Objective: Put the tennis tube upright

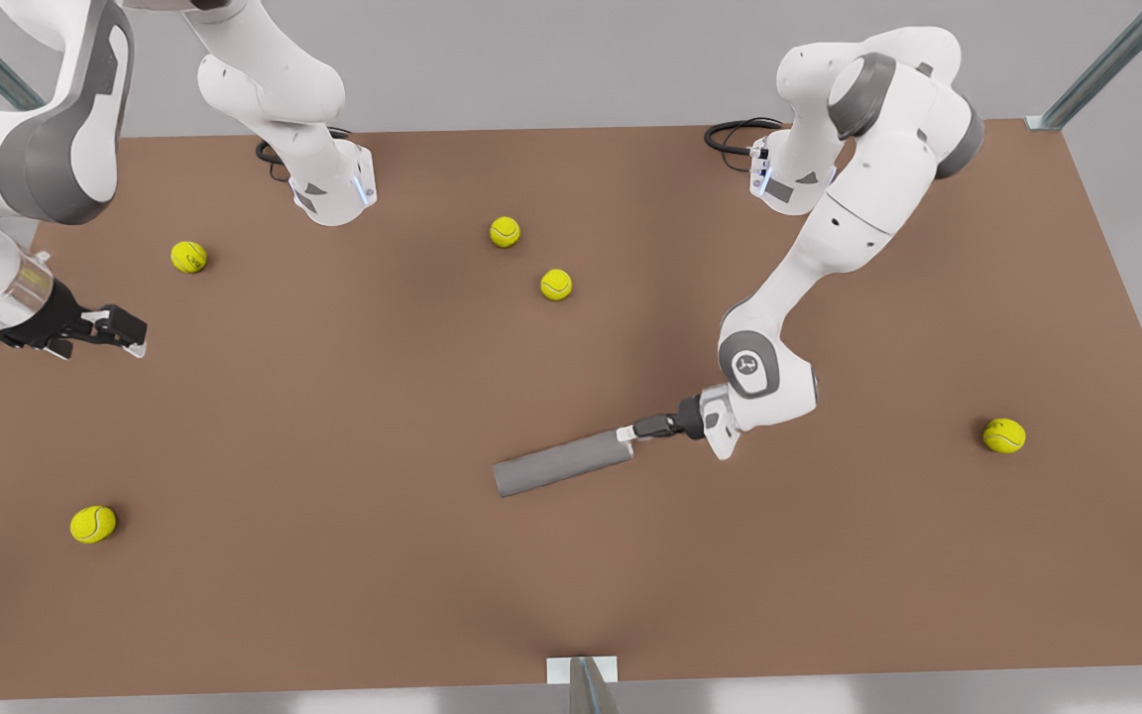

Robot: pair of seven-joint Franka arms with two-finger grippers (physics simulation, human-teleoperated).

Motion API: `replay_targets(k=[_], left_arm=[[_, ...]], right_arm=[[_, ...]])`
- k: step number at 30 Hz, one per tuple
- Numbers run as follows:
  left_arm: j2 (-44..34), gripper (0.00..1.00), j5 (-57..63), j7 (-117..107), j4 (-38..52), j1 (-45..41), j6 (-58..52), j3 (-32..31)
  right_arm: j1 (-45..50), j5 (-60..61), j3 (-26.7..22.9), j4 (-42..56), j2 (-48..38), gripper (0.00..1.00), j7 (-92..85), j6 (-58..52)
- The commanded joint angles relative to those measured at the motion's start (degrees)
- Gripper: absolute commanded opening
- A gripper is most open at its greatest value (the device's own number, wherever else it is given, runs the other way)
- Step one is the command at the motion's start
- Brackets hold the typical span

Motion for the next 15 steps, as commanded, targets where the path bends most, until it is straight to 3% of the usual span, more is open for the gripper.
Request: replay_targets(k=[1,15], left_arm=[[0.1,0.99,-2.6,0.0,0.1,0.0,0.0,0.0],[4.5,0.99,-3.9,2.6,4.2,-1.4,2.8,0.0]], right_arm=[[0.1,0.0,0.0,0.0,0.0,1.0,0.0,-0.1],[0.2,0.0,0.0,0.0,0.4,1.0,-0.1,0.7]])
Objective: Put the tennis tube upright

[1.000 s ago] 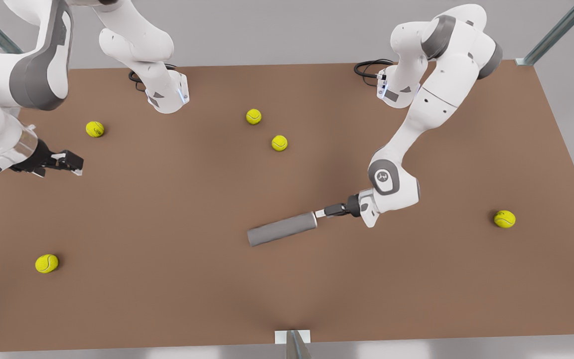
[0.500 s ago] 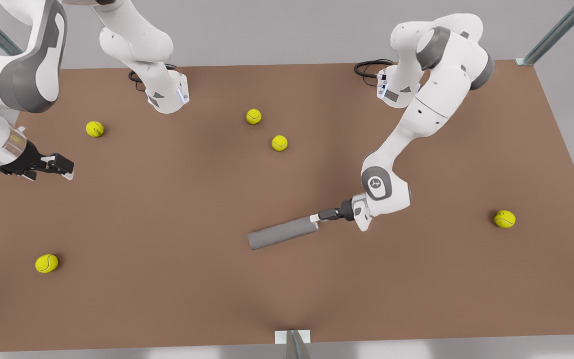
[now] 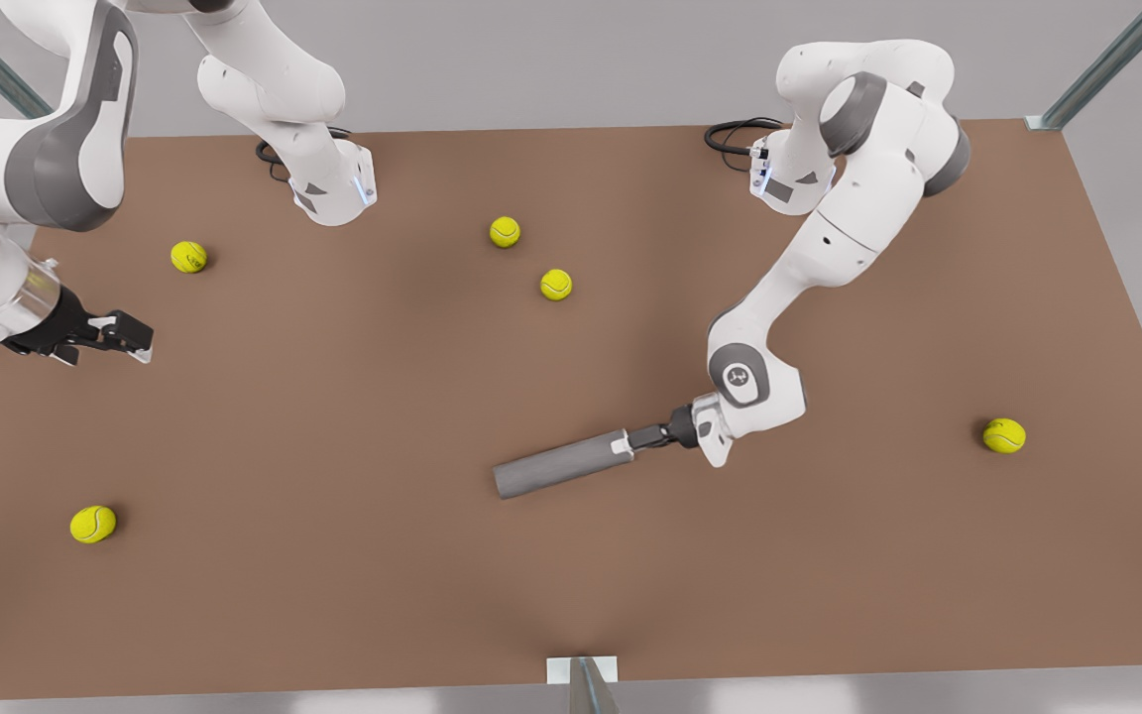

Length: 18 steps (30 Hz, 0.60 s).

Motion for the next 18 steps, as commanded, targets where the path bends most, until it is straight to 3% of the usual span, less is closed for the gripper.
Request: replay_targets(k=[1,18], left_arm=[[0.1,0.99,-0.7,0.0,0.2,0.0,0.0,0.0],[3.7,0.99,-6.8,0.2,5.7,-1.6,-0.6,-0.3]], right_arm=[[0.0,0.0,0.0,0.0,0.0,1.0,0.0,0.0],[0.7,0.6,0.5,-0.9,0.1,1.0,1.1,1.1]])
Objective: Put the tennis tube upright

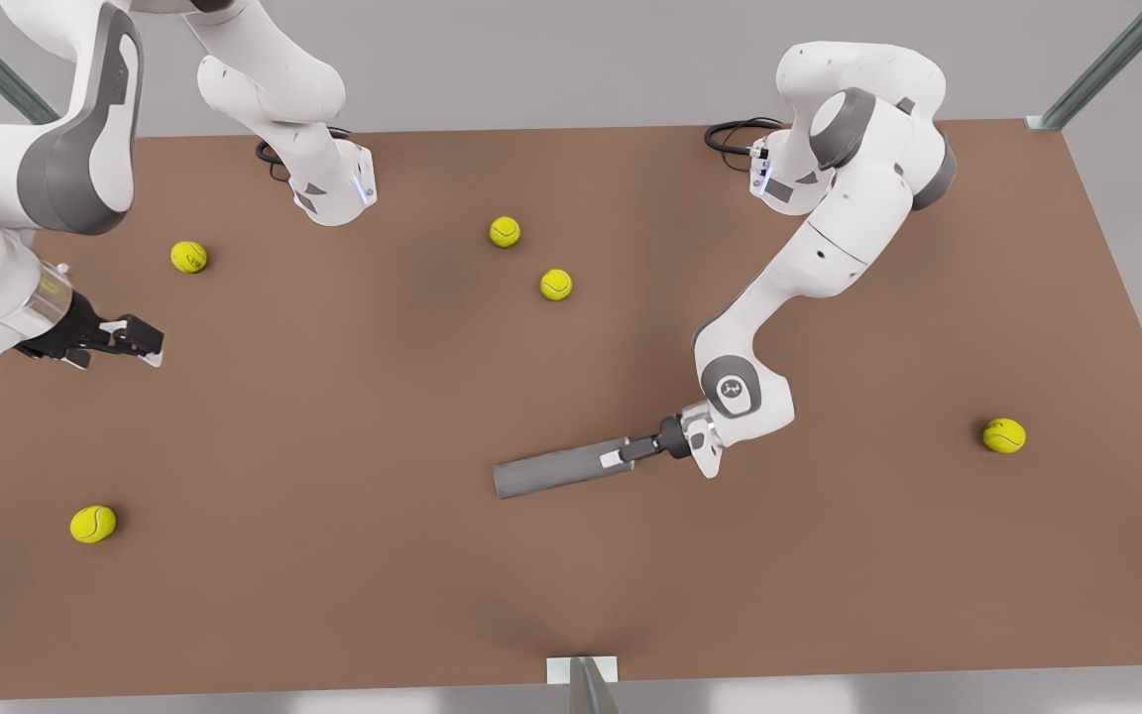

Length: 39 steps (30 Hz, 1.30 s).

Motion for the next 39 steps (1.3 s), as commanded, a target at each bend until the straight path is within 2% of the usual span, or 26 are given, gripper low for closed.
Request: replay_targets(k=[1,12,13,15,16,17,20,24,39], left_arm=[[0.3,0.99,-0.8,0.0,0.3,-0.1,0.0,-0.1],[1.0,0.99,-4.9,0.0,3.3,0.7,-1.6,-1.5],[0.9,0.96,-5.1,0.0,3.6,0.8,-1.6,-1.5],[0.9,0.61,-5.5,0.0,3.9,0.8,-1.6,-1.5],[0.9,0.49,-5.5,0.0,4.0,0.8,-1.6,-1.5],[0.9,0.41,-5.5,0.0,4.1,0.8,-1.6,-1.5],[0.9,0.3,-5.5,0.0,4.1,0.7,-1.5,-1.5],[0.8,0.21,-5.5,0.0,4.4,0.8,-1.5,-1.5],[0.7,0.21,-9.5,-0.2,5.3,0.2,-0.9,-1.5]], right_arm=[[0.1,0.1,0.0,0.0,0.0,1.0,0.0,0.0],[0.9,-0.6,0.0,-0.6,0.7,1.0,-0.6,2.7],[0.9,-0.5,0.1,-0.7,1.5,1.0,-0.7,2.7],[1.1,-0.5,0.1,-0.5,2.1,1.0,-0.7,1.9],[1.3,-0.5,0.1,-0.5,2.2,1.0,-0.7,1.7],[1.4,-0.5,0.1,-0.5,2.3,1.0,-0.7,1.8],[1.3,-0.5,0.1,-0.6,2.3,1.0,-0.8,1.7],[1.4,-0.6,0.1,-0.6,2.3,1.0,-0.7,1.8],[1.4,-0.6,0.2,-0.2,3.2,1.0,-0.6,2.1]])
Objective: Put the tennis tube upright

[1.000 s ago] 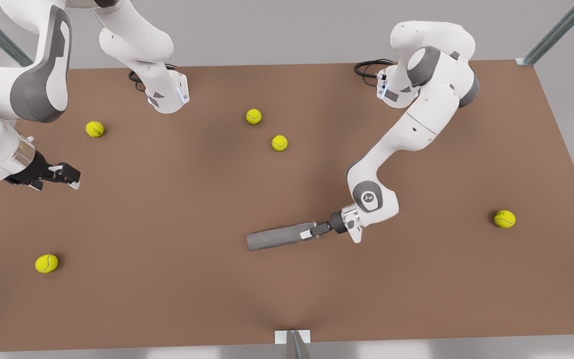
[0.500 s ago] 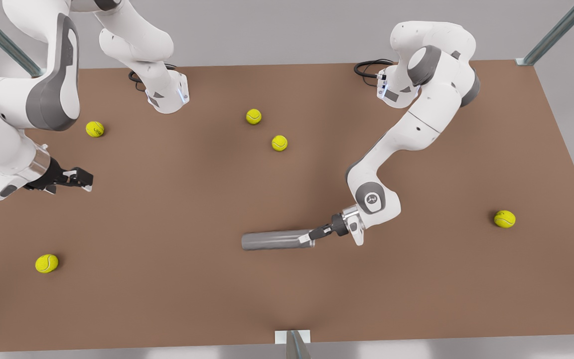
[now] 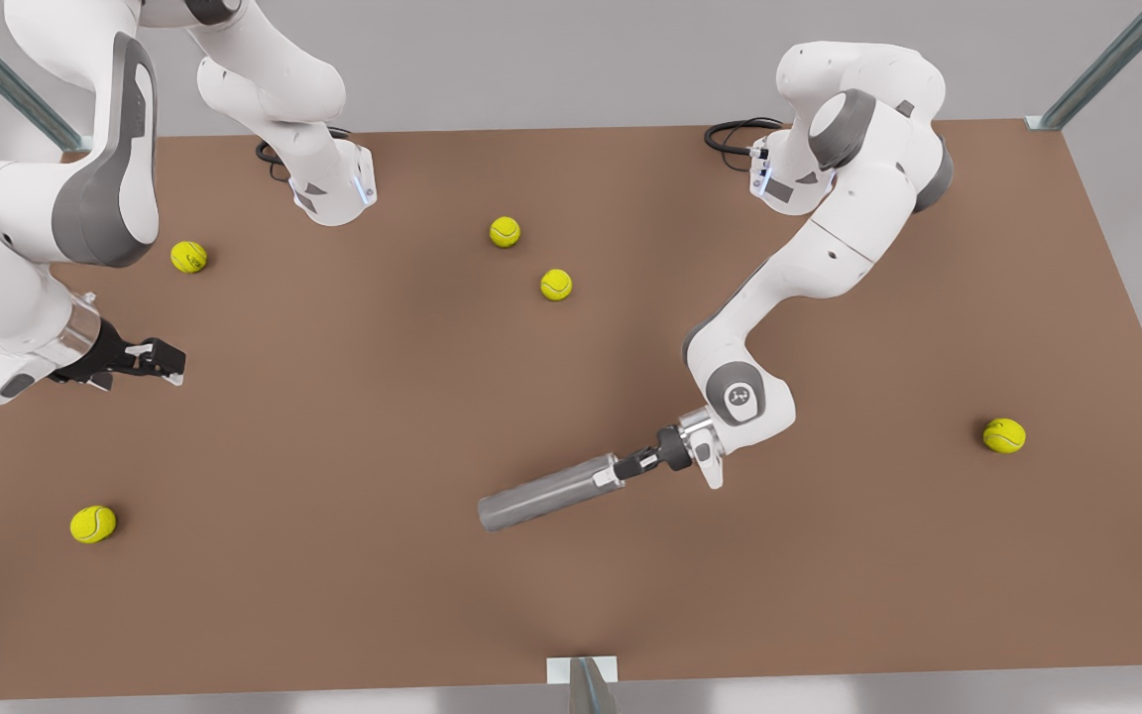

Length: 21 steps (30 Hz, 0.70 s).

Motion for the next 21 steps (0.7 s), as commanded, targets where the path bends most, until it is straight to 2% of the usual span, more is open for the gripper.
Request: replay_targets(k=[1,10,16,19,21], left_arm=[[0.0,0.21,-1.0,0.0,0.0,0.0,-0.1,0.0],[-1.5,0.21,0.9,-6.8,1.6,1.5,-1.9,0.0],[-3.1,0.21,10.6,-17.3,2.2,2.7,-3.4,0.2],[-3.9,0.21,20.4,-26.3,2.5,3.6,-4.6,0.2],[-4.4,0.21,20.7,-27.0,2.6,3.7,-4.6,0.1]], right_arm=[[0.0,0.1,0.0,0.0,0.0,1.0,0.0,0.1],[-0.3,-0.8,0.1,0.1,-0.1,1.0,-0.2,-0.4],[-1.0,-0.8,0.1,0.2,-0.3,1.0,-1.1,-0.5],[-0.9,-0.8,0.1,0.3,-0.2,1.0,-1.1,-0.4],[-0.9,-0.8,0.1,0.3,-0.2,1.0,-1.0,-0.4]])
